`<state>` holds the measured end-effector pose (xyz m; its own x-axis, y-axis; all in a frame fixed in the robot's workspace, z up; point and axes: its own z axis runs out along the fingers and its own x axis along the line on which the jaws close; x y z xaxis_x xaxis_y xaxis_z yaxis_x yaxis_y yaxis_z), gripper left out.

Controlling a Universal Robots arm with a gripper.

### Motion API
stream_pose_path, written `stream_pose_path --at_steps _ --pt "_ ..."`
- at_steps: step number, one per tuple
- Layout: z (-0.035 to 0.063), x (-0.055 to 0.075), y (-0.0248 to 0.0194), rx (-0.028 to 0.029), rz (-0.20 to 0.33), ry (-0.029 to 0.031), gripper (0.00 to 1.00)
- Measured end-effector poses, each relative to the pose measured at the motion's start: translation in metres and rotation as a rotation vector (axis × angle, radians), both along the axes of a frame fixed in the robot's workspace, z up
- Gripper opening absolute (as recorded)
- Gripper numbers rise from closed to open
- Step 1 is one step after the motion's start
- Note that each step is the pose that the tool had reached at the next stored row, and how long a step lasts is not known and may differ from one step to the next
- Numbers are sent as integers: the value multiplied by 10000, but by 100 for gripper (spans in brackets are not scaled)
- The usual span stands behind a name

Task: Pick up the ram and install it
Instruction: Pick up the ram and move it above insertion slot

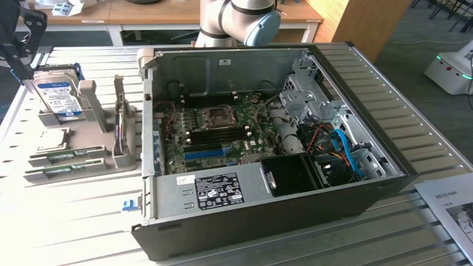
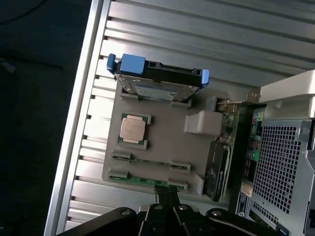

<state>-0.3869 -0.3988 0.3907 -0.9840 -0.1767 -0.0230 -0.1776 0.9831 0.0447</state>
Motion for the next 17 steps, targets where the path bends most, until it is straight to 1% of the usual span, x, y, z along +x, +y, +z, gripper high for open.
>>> stream_pose_path --at_steps 17 --pt "0 -1 0 -1 2281 -1 13"
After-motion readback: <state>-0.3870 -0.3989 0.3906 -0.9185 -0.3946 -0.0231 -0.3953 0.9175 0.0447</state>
